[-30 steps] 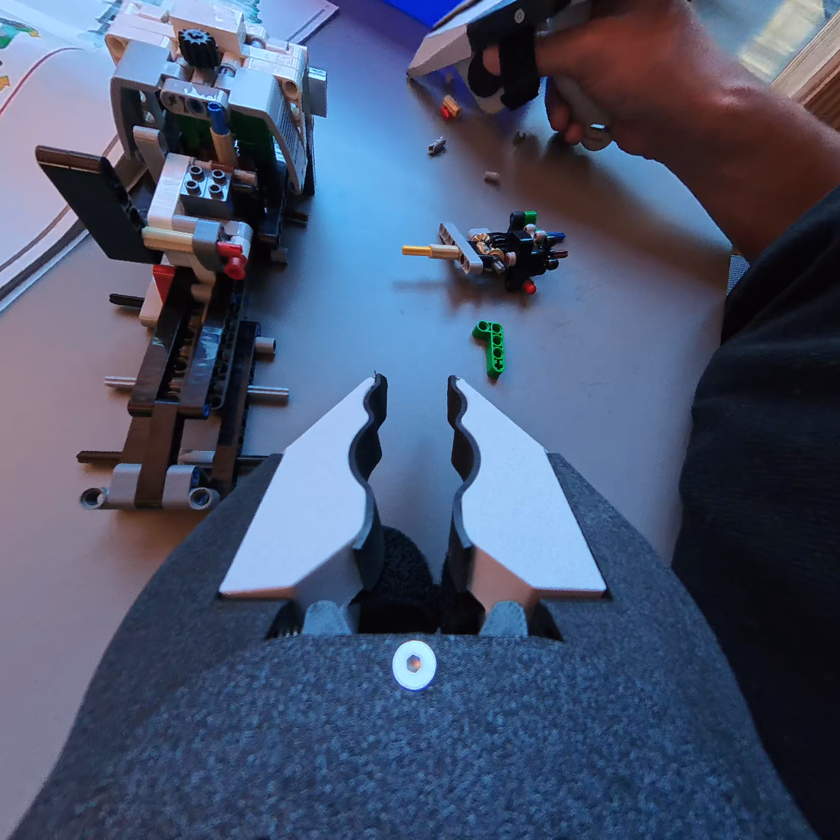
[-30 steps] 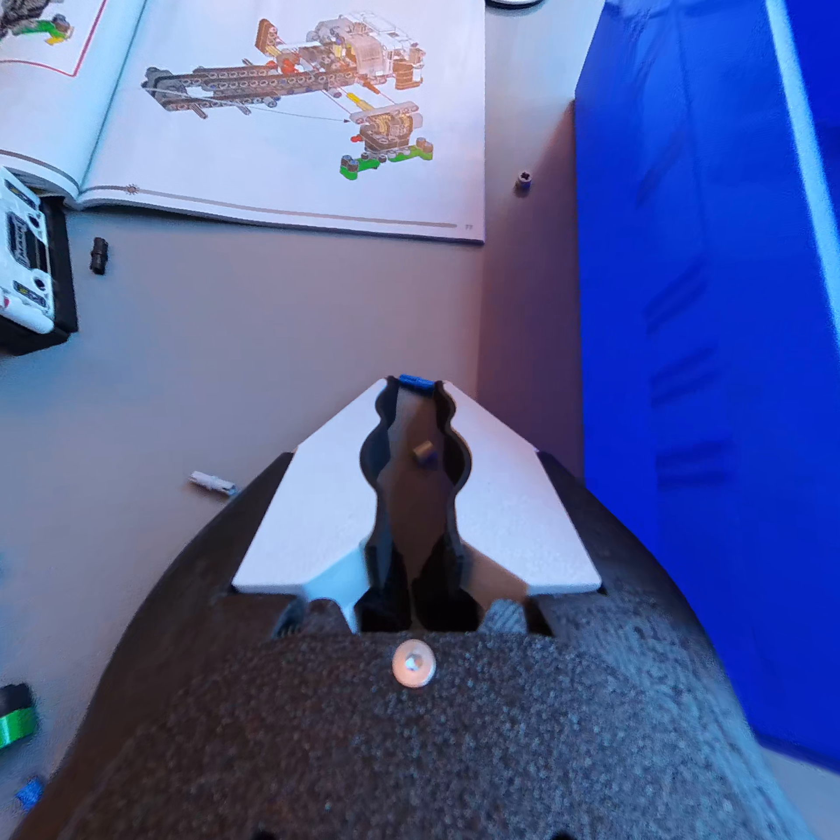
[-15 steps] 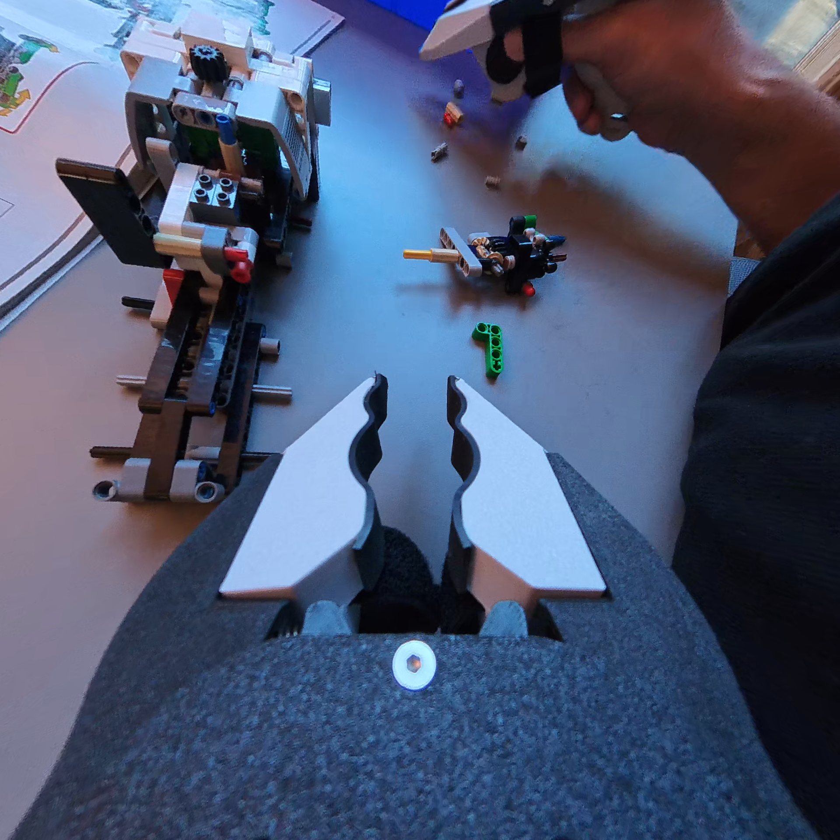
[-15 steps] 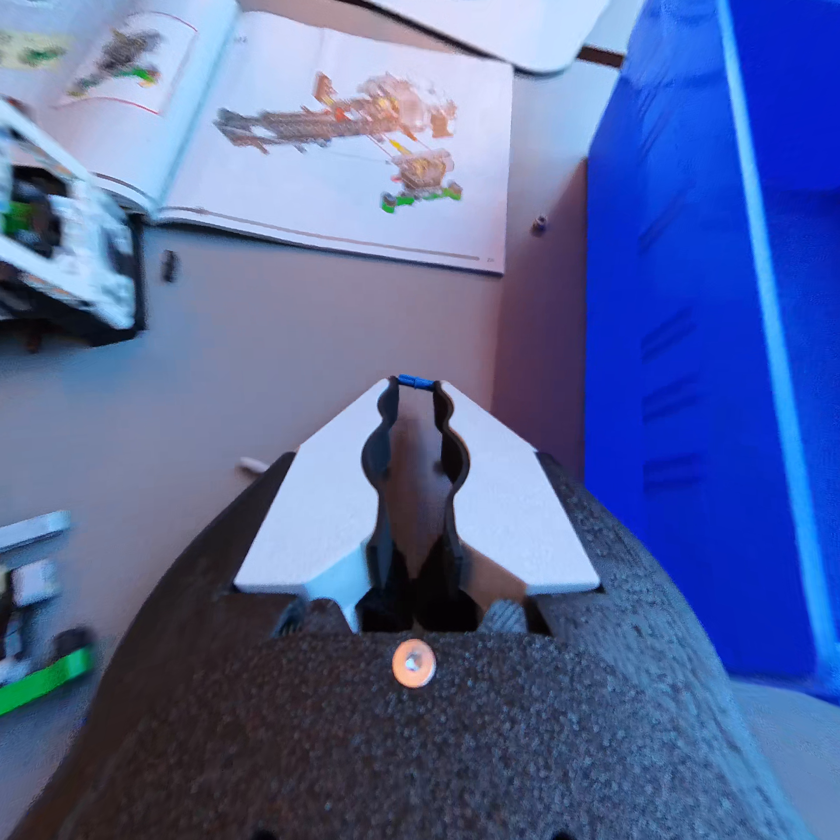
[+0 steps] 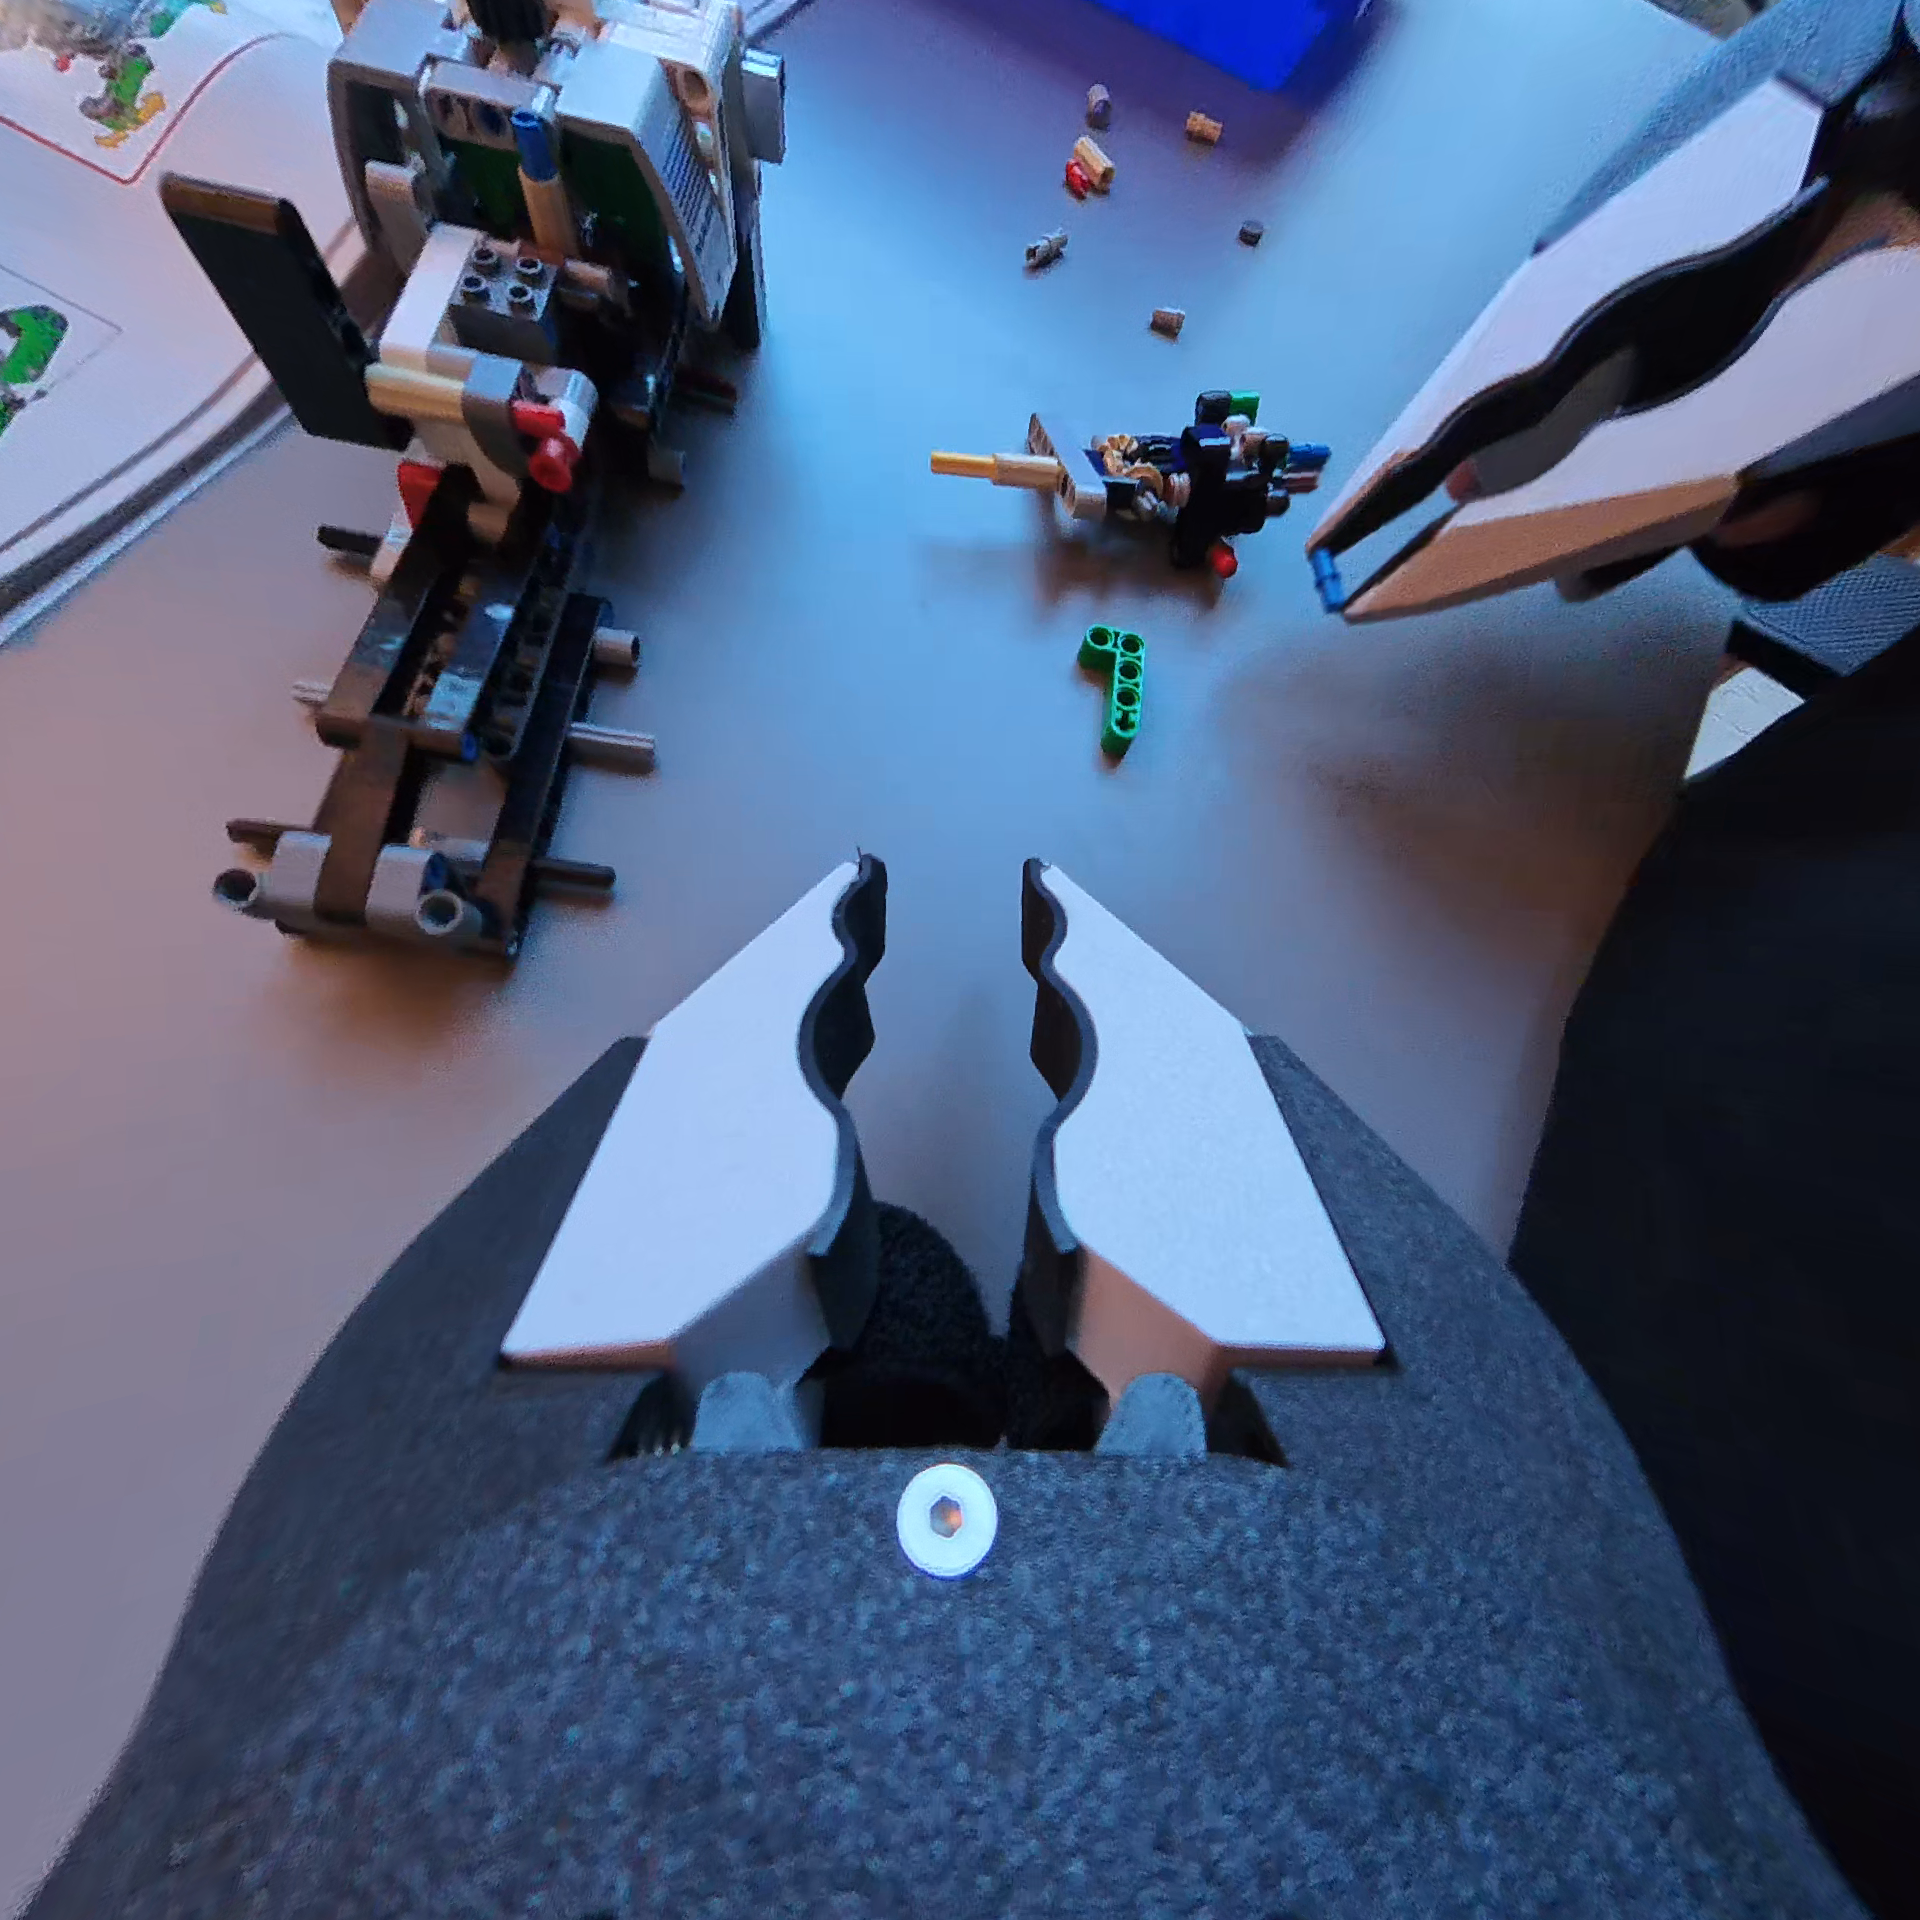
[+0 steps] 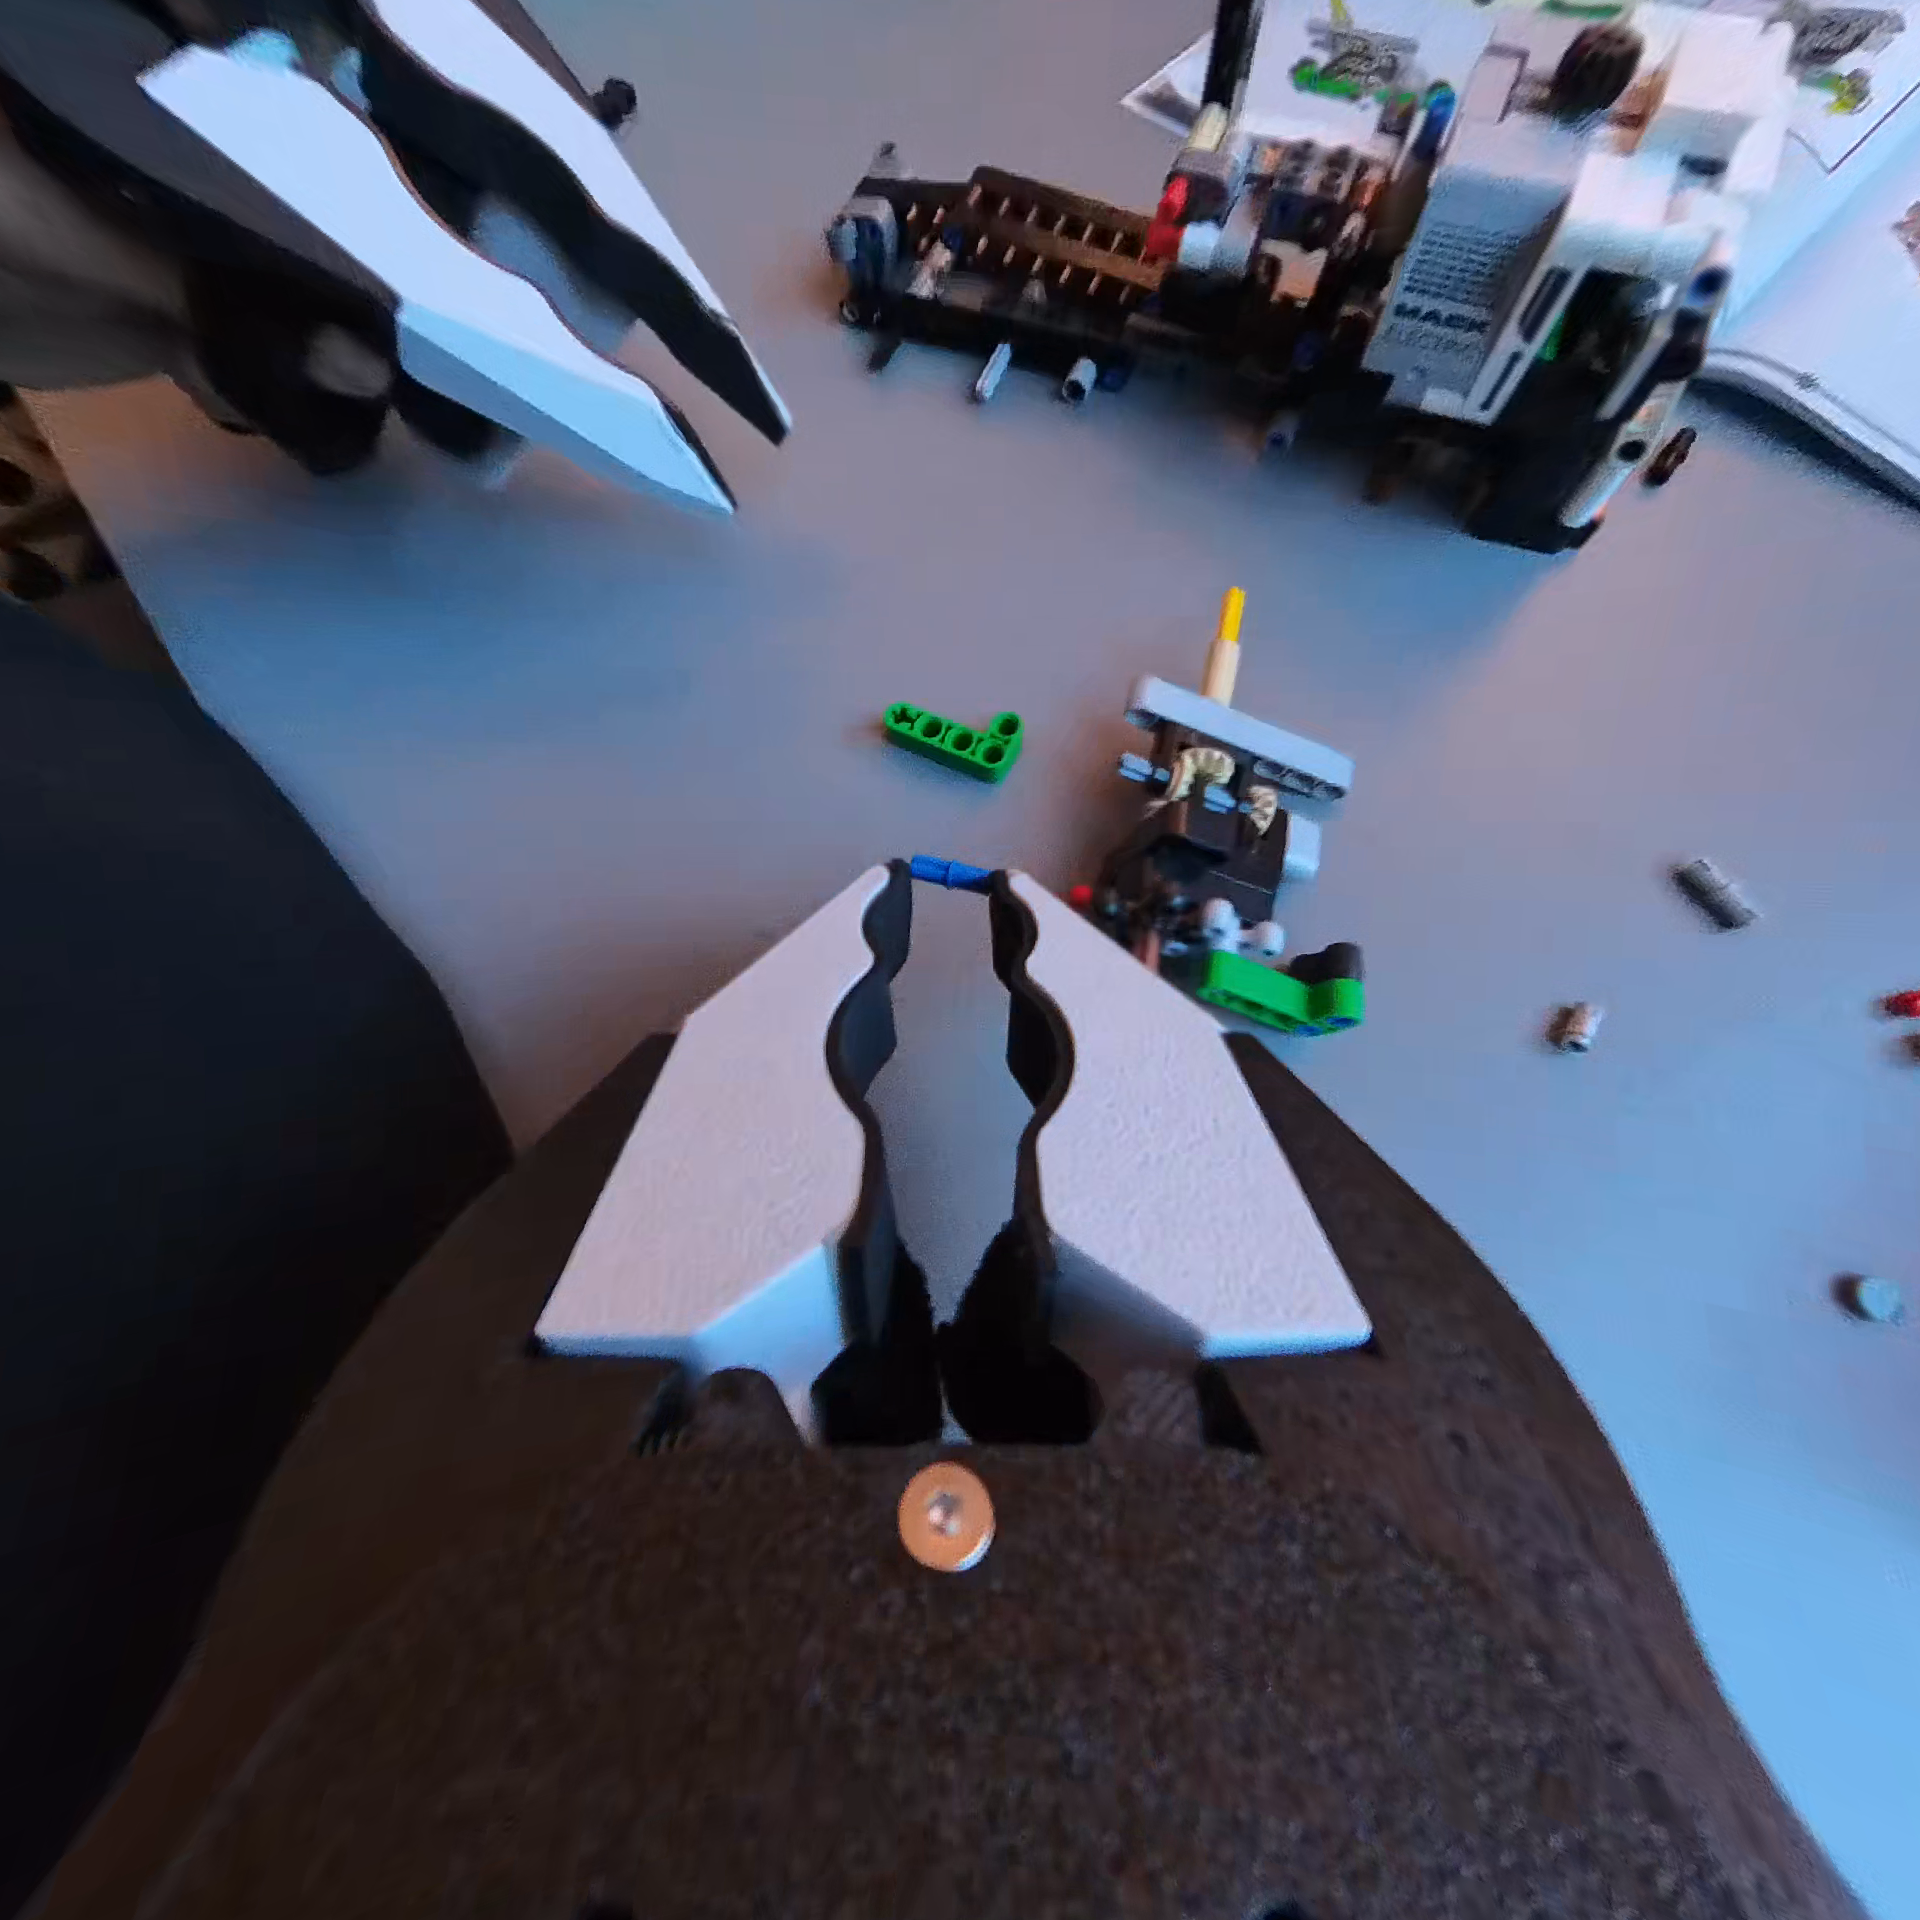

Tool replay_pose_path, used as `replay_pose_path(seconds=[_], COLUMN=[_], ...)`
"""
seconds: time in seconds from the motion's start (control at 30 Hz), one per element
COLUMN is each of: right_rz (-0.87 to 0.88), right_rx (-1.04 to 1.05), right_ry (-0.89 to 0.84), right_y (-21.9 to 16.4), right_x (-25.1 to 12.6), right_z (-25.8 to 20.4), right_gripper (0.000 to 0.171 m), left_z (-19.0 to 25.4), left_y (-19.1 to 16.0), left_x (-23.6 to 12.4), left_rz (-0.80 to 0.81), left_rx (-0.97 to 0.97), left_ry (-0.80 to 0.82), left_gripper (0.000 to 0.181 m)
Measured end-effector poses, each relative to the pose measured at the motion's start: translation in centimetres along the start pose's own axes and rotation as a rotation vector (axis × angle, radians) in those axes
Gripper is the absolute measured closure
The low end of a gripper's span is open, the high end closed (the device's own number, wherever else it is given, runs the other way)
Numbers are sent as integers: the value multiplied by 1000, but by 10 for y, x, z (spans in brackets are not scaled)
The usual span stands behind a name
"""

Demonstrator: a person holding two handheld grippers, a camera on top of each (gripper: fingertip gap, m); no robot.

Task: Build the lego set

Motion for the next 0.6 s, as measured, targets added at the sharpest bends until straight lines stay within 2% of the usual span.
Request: replay_pose_path(seconds=[0.03, 0.17, 0.37, 0.43, 0.5, 0.6], right_rz=[-5, -15, -36, -30, -26, -22], right_rx=[-6, -30, -51, -58, -70, -73], right_ry=[-17, -83, -108, -120, -126, -130], right_y=[-3, -7, -13, -12, -10, -8], right_x=[4, 14, 23, 24, 26, 30], right_z=[-2, 1, 4, 4, 3, 0], right_gripper=[157, 157, 157, 157, 157, 156], left_z=[1, -17, -97, -109, -112, -118], left_y=[-2, -17, -84, -93, -94, -93], left_x=[-2, -23, -99, -110, -109, -105], left_rz=[-2, -15, -162, -136, -98, -120], left_rx=[-7, -62, -200, -257, -284, -202], left_ry=[13, 164, 549, 580, 542, 530], left_gripper=[157, 157, 152, 152, 152, 152])
Point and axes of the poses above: each gripper's, where its closed fingertips meet, x out along the fingers, y out of its top, z = x × y across the jaws, the point moved 4 cm from there along -x, back along the fingers, and after that the axes turned 9 degrees about x, right-handed, at the moved point
